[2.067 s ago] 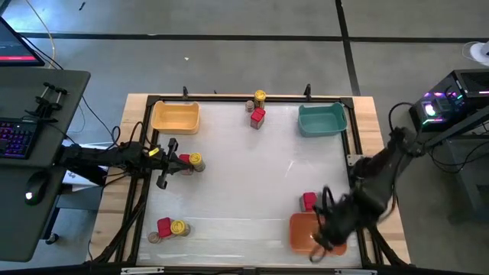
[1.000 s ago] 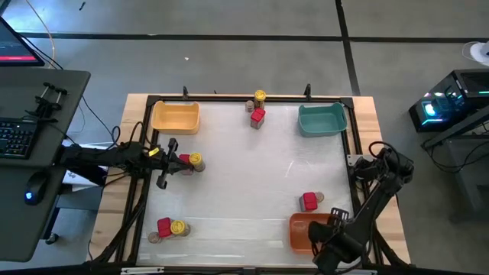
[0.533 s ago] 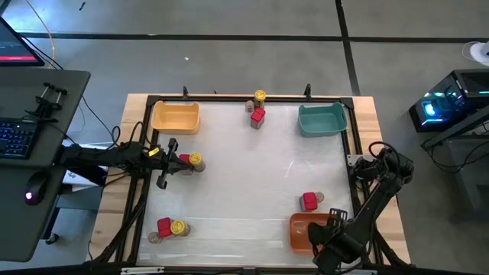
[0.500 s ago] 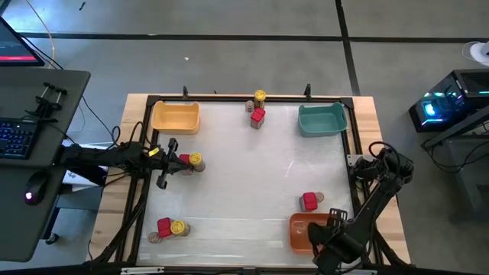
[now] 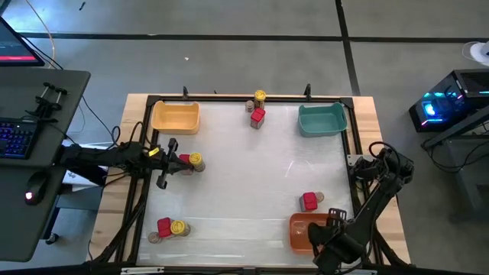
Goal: Sort spices by type
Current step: Put the middle right yellow seasoning bottle into the orange bin
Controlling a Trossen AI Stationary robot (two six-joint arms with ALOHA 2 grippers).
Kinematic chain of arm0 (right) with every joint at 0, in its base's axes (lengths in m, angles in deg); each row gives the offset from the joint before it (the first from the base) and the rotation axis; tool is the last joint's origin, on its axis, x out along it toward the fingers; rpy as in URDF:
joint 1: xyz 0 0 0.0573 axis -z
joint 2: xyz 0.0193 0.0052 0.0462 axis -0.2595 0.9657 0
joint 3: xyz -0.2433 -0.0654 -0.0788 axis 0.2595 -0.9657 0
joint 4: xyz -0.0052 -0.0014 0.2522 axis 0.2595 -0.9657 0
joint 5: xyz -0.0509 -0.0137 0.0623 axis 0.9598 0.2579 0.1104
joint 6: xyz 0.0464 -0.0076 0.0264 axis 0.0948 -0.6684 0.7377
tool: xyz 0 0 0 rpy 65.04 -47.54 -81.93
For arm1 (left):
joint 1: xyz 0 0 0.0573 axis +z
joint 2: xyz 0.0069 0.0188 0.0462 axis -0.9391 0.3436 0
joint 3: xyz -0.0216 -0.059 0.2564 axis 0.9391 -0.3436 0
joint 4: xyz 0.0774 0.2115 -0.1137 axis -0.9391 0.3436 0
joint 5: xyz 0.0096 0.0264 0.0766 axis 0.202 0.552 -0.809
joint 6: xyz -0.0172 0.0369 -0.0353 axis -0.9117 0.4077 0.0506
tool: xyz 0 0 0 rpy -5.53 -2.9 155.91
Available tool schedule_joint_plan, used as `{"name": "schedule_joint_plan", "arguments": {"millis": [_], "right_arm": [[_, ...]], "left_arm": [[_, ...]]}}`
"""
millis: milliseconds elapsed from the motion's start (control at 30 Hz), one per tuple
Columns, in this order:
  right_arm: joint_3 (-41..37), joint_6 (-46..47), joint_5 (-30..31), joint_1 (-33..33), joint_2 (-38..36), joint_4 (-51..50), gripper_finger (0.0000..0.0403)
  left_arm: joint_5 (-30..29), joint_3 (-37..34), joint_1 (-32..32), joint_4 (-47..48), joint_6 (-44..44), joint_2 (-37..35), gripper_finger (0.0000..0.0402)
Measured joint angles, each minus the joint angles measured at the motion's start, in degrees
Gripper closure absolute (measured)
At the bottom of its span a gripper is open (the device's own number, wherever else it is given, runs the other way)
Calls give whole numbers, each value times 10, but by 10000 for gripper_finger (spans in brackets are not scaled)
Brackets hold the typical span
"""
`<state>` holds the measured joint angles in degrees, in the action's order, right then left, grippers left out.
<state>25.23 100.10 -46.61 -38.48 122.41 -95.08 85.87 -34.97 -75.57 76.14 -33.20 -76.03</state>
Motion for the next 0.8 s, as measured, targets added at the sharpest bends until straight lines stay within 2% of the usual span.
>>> {"name": "schedule_joint_plan", "arguments": {"millis": [333, 533, 800], "right_arm": [[0, -1, -4, 1, 0, 0, 107], [0, -2, -29, 3, -2, -11, 102], [28, -31, -30, 2, -20, -26, 102]], "left_arm": [[0, 0, 0, 0, 0, 0, 401], [0, 0, 0, 0, 0, 0, 401], [0, 0, 0, 0, 0, 0, 401]]}}
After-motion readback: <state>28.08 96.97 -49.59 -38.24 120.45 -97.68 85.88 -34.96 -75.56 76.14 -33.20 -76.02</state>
